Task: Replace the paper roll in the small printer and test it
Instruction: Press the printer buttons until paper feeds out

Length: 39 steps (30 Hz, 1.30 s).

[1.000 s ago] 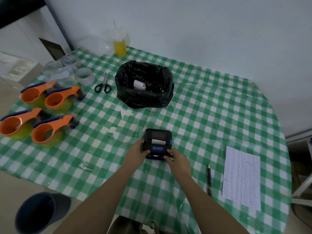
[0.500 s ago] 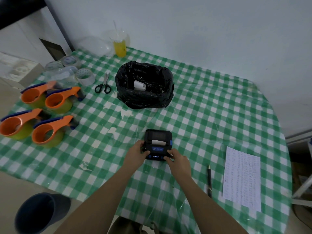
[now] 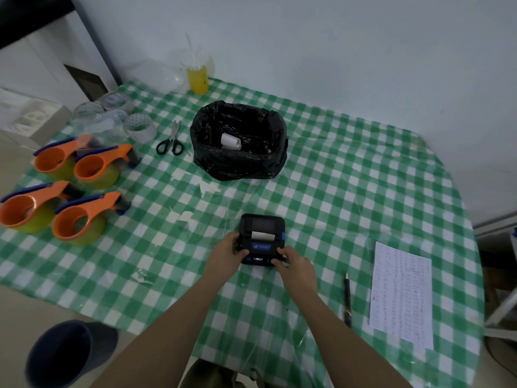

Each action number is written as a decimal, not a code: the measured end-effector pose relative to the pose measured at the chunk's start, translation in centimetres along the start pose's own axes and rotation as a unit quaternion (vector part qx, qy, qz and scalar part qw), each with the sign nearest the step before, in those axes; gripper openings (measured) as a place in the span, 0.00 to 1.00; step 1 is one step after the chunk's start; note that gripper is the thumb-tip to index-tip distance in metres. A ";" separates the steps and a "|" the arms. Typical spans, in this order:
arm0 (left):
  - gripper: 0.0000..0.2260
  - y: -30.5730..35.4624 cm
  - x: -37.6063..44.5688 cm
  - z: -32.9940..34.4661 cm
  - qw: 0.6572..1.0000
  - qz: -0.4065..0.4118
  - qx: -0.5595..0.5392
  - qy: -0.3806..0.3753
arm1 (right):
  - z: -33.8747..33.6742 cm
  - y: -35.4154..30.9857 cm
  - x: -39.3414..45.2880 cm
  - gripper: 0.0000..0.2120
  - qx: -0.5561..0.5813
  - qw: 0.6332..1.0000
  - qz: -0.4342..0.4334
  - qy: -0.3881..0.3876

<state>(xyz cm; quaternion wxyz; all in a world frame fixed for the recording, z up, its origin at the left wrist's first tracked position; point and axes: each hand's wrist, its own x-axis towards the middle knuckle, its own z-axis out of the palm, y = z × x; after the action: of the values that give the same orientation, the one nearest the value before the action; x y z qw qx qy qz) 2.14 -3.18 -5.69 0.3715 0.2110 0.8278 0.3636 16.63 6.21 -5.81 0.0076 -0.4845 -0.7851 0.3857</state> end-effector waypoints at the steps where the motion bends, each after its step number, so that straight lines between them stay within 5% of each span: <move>1: 0.18 0.1 0.0 0.0 1.000 0.001 0.003 0.001 | 0.0 0.0 0.0 0.15 -0.001 1.000 -0.001 0.000; 39: 0.18 0.3 -0.3 -0.1 1.000 -0.001 0.012 -0.002 | 0.1 0.2 0.0 0.15 0.000 1.000 0.006 -0.002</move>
<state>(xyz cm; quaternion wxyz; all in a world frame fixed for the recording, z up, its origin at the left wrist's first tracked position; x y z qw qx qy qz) 2.25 -3.21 -5.33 0.3714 0.2153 0.8314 0.3529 16.76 6.20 -5.99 0.0036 -0.4883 -0.7824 0.3865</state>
